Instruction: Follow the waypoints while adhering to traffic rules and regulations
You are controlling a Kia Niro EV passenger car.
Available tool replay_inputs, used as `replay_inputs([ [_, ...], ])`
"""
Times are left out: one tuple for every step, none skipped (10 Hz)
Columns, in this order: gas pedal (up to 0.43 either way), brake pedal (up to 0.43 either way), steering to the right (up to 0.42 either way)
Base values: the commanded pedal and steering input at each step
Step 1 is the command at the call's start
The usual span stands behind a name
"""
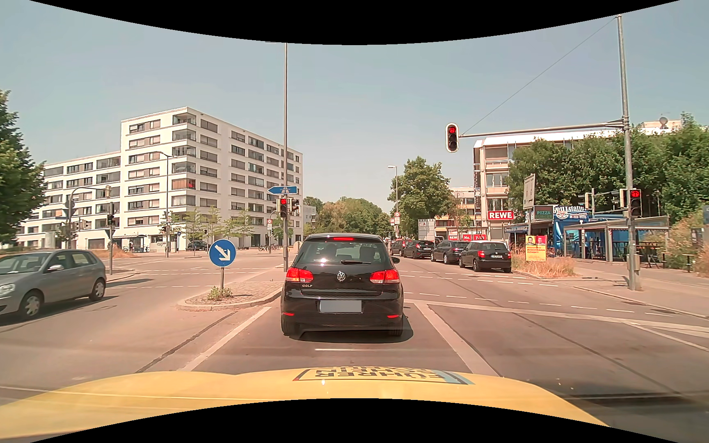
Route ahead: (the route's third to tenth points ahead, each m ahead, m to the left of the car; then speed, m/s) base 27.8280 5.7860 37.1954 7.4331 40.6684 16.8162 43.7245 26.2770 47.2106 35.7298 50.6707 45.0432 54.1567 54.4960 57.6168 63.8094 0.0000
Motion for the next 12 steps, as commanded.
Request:
replay_inputs([
  [0.0, 0.201, -0.005],
  [0.0, 0.201, -0.005],
  [0.0, 0.201, -0.005],
  [0.0, 0.201, -0.005],
  [0.0, 0.201, -0.005],
  [0.0, 0.201, -0.005],
  [0.0, 0.201, -0.005],
  [0.0, 0.201, -0.005],
  [0.0, 0.201, -0.005],
  [0.0, 0.201, -0.005],
  [0.0, 0.201, -0.005],
  [0.0, 0.201, -0.005],
])
